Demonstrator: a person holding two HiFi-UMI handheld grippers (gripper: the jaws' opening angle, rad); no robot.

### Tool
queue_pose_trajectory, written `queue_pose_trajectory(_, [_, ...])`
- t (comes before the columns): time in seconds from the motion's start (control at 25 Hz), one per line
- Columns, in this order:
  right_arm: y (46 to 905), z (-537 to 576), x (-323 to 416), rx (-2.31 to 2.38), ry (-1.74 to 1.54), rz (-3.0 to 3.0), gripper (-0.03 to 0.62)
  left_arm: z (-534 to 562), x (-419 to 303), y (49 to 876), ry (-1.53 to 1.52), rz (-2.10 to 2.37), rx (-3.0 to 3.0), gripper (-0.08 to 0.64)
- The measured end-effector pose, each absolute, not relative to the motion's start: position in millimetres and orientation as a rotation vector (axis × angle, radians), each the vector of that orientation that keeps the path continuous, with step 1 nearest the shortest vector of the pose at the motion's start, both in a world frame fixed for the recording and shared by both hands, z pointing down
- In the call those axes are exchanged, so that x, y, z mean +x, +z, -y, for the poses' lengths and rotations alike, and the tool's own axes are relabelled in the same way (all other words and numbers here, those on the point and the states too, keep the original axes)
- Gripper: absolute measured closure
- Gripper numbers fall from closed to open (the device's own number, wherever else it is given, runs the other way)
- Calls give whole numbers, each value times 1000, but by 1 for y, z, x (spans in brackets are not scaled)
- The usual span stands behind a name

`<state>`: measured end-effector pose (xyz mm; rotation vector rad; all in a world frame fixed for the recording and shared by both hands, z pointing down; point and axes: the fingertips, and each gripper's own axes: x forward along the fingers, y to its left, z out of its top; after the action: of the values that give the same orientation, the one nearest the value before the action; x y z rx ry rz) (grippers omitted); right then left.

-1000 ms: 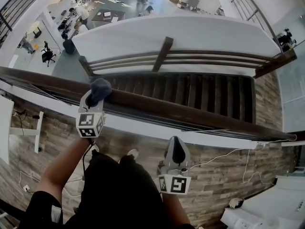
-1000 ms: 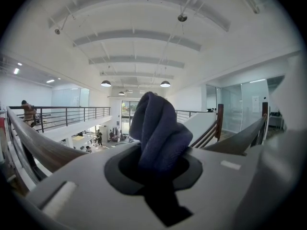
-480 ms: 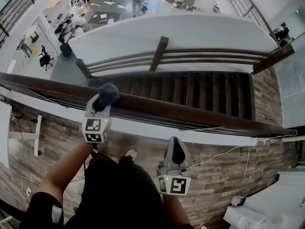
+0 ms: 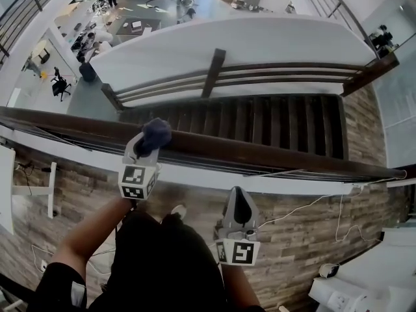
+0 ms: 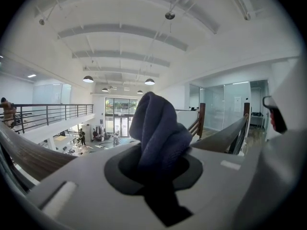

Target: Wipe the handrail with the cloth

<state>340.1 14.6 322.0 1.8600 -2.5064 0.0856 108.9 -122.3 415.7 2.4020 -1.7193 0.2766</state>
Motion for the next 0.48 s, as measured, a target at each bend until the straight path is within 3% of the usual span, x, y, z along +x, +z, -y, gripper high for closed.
queue_pose_trajectory(0.48, [321,-21,361,1940,135,2468,591,118,163,409,257,1614,2472,486])
